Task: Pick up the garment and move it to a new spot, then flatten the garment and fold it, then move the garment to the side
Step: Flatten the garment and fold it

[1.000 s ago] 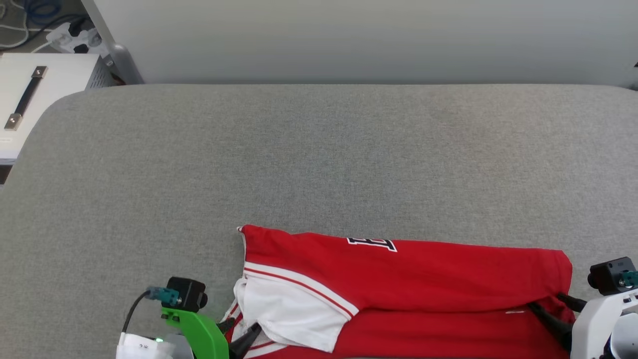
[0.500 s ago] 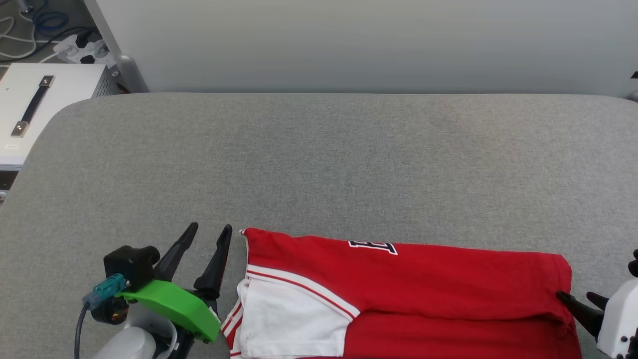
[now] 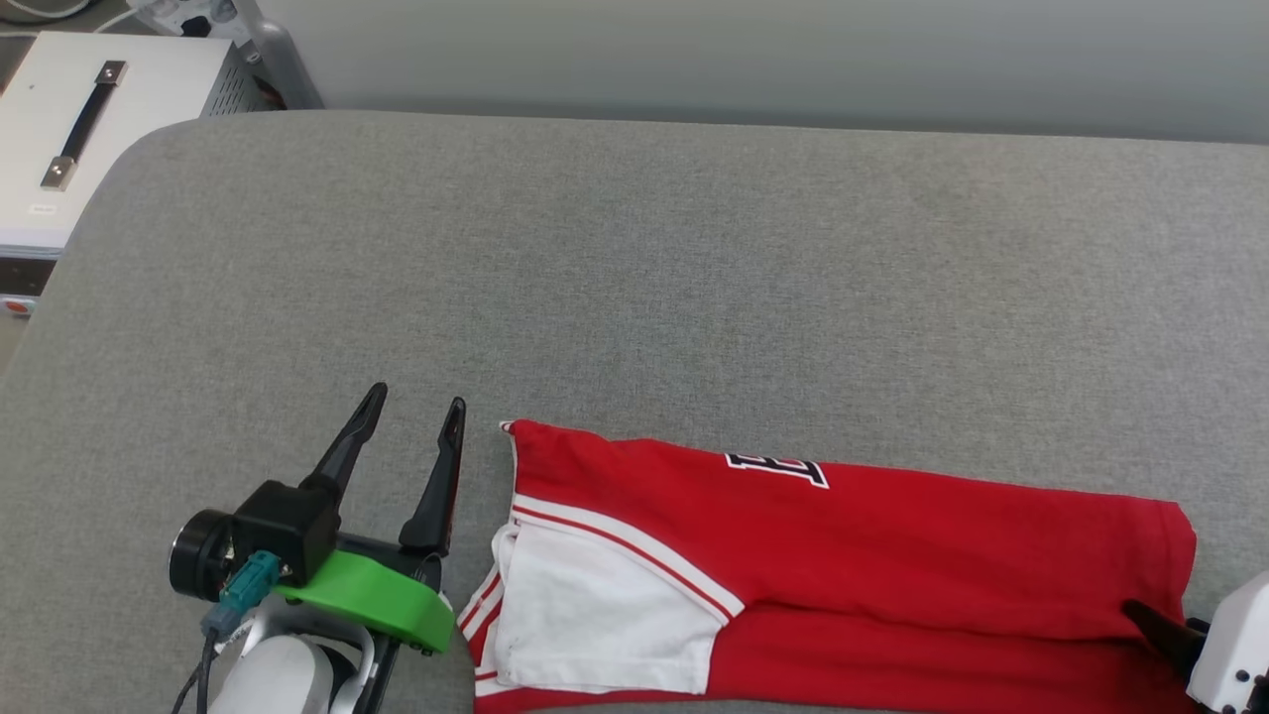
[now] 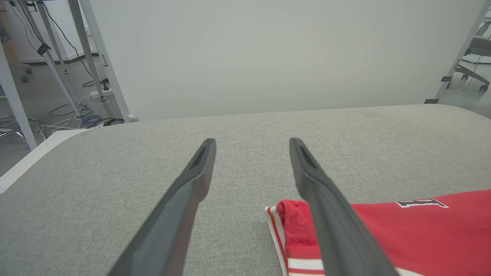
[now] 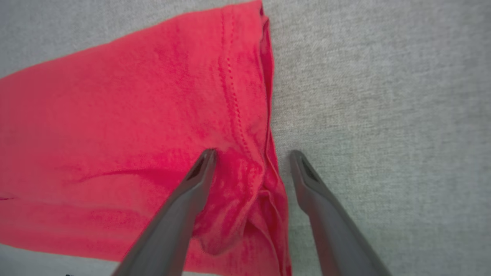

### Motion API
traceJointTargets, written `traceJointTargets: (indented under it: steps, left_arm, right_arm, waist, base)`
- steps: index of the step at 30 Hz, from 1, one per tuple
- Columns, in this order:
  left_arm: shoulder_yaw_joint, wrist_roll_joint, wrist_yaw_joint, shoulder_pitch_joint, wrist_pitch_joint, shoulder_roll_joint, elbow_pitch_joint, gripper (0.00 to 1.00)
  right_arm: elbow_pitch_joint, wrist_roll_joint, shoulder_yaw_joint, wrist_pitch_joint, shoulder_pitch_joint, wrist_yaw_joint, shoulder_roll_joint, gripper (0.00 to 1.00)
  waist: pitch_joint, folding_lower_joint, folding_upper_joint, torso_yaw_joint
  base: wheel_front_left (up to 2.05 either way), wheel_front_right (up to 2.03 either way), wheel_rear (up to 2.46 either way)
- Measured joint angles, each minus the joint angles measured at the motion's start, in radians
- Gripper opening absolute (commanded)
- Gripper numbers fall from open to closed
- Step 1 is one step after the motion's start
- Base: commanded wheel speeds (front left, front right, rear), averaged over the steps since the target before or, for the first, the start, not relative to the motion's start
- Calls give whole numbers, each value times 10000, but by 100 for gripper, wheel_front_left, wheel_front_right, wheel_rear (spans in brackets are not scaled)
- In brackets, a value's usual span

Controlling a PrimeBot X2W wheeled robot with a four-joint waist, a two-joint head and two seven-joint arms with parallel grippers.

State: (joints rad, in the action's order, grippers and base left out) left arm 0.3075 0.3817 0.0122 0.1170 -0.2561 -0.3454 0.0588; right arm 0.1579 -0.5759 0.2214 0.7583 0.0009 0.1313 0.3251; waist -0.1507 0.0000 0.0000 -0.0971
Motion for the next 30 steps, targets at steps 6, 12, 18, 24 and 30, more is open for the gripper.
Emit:
traceJointTargets:
  steps: [6,12,18,24,30]
  left_arm:
    - [-727,-556,610,-183,0,637,211,100]
    - [-1225,-909,959,-182,0,1001,311,100]
    - [-1517,-1099,1083,-183,0,1198,416,100]
    - [-1553,-1127,1129,-295,0,1248,594,100]
    - [-1484,-1080,1156,-405,0,1235,619,100]
  right_arm:
    - [-29,211,186,219,25,-12,-374,100]
    - [-98,-81,-65,307,33,-31,-660,100]
    - [-77,-291,-552,240,24,-58,-882,100]
    - [178,-360,-1081,-328,44,-56,-769,0]
    - [368,-364,-1197,-1172,89,2,-585,0]
  waist:
    - [-217,0,0,-187]
    - [-282,0,0,-240]
    - [-186,0,0,-204]
    - [72,0,0,-139]
    - [328,0,0,-78]
  base:
    - [0,0,0]
    - [0,0,0]
    - [0,0,0]
    - [0,0,0]
    - [0,0,0]
